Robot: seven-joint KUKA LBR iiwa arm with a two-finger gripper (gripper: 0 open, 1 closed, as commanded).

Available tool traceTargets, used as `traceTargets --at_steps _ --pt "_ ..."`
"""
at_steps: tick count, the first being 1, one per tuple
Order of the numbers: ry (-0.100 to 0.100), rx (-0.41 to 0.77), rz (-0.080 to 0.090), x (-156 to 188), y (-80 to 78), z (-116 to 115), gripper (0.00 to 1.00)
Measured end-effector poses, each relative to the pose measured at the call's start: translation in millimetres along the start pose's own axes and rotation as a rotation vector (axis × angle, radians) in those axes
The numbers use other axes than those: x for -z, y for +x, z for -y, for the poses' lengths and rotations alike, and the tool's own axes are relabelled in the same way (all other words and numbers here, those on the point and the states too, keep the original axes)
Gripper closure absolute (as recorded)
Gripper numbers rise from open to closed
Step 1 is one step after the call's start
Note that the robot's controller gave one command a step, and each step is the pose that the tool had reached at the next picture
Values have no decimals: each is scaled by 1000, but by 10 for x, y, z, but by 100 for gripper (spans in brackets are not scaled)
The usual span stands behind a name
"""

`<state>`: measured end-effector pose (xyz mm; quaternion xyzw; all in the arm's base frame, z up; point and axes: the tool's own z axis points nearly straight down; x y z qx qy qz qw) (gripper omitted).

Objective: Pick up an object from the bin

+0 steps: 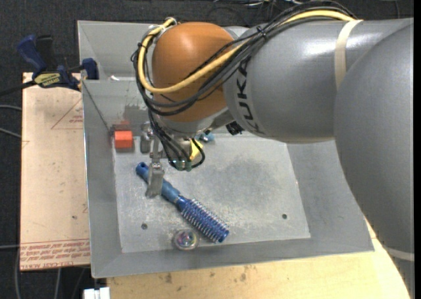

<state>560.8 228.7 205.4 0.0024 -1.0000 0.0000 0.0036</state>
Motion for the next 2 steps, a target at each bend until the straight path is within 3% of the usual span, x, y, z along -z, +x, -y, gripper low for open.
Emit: traceTargets --at_steps 1,2 --pt "2 162 4 -740 39 810 0" --pt "-3 82 1 -1299 21 1033 0"
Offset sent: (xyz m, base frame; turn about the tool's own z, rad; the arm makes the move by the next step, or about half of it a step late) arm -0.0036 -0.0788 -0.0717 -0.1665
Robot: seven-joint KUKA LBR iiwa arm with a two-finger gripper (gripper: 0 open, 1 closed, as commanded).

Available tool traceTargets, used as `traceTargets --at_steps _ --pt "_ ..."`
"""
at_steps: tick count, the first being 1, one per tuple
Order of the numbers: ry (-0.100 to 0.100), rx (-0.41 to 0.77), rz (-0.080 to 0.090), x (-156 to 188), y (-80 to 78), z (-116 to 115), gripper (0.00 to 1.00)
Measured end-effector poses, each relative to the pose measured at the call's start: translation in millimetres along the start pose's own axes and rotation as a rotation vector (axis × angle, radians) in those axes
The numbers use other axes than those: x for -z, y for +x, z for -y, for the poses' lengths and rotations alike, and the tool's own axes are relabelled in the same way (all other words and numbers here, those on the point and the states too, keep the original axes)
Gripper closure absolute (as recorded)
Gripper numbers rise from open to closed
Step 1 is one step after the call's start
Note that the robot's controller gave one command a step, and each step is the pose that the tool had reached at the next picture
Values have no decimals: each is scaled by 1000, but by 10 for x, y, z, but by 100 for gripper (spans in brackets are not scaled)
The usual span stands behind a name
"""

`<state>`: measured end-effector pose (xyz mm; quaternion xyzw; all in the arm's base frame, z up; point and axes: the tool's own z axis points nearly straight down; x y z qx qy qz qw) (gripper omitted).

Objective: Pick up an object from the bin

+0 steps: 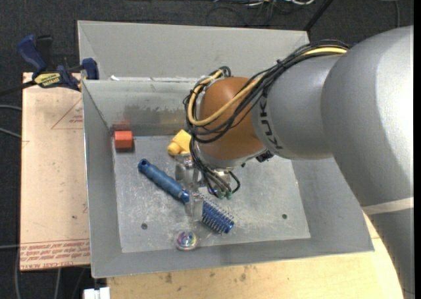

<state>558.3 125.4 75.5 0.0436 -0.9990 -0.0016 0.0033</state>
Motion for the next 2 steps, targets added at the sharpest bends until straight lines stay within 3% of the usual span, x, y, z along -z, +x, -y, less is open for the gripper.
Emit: traceTargets --at_steps 1,2 --pt "0 0 10 31 -22 1 100" --pt "1 -14 19 1081 -119 3 100"
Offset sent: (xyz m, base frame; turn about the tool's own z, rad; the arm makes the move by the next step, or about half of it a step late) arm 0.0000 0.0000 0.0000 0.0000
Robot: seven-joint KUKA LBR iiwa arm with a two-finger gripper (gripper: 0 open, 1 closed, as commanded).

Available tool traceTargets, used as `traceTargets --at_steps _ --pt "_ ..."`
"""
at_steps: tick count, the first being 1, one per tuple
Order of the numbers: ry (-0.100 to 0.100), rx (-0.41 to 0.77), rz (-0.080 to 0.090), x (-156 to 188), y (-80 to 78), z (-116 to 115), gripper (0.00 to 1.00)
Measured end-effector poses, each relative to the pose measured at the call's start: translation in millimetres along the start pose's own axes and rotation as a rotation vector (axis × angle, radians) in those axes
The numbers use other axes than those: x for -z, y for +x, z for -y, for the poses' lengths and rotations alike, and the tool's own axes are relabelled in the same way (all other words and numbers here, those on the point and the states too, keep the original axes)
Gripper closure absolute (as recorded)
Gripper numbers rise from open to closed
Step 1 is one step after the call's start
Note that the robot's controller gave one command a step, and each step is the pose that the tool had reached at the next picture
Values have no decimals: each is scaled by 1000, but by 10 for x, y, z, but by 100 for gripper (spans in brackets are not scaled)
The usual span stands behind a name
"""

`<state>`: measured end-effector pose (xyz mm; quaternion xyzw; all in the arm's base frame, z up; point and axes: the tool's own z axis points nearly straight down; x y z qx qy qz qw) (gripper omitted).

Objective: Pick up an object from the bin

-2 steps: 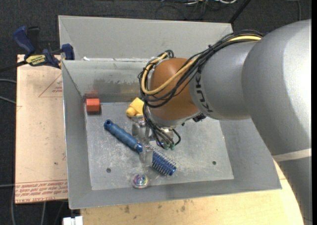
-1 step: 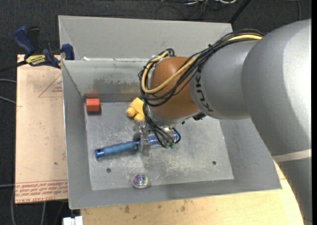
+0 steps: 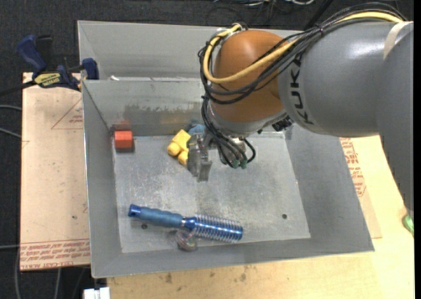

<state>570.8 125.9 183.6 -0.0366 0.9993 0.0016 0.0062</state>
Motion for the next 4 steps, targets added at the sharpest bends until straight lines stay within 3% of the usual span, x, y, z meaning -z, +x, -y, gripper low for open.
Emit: traceTargets --at_steps 1,2,3,4 --pt "1 -1 -10 -48 22 4 0" --pt "0 221 -20 -1155 512 -102 0" --pt "0 218 -14 -1132 494 -95 100" --pt "0 178 -5 607 804 -332 100"
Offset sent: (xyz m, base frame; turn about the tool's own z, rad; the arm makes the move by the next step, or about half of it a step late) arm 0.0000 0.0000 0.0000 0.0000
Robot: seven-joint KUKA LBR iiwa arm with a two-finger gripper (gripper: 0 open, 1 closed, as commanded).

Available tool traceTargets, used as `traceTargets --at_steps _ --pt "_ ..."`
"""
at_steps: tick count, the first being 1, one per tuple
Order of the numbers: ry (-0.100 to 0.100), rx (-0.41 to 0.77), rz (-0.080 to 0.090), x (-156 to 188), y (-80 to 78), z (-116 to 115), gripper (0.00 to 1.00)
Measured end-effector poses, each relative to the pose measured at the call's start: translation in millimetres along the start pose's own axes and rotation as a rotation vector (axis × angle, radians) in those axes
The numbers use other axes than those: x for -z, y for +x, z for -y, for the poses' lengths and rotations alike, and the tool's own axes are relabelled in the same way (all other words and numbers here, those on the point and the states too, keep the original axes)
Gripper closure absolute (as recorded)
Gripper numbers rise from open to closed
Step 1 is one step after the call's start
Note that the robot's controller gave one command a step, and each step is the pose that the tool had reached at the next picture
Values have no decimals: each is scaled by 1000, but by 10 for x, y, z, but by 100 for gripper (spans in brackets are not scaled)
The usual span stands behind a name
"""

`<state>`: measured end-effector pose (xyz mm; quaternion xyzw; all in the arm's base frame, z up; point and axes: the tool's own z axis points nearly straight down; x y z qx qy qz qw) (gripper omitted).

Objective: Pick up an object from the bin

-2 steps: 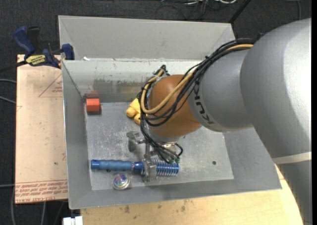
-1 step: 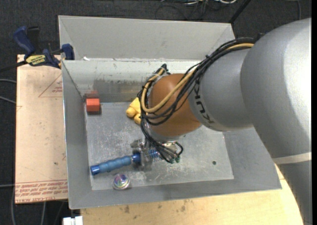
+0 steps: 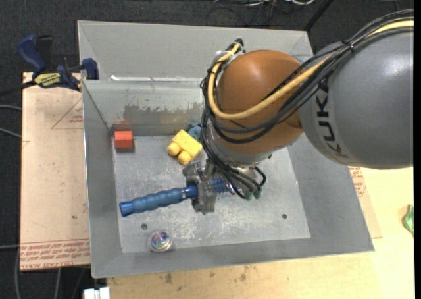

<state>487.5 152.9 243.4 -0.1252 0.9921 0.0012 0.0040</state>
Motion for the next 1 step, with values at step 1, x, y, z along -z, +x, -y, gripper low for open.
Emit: traceTargets --at_steps 1 --pt "-1 264 -6 -42 -72 -255 100"
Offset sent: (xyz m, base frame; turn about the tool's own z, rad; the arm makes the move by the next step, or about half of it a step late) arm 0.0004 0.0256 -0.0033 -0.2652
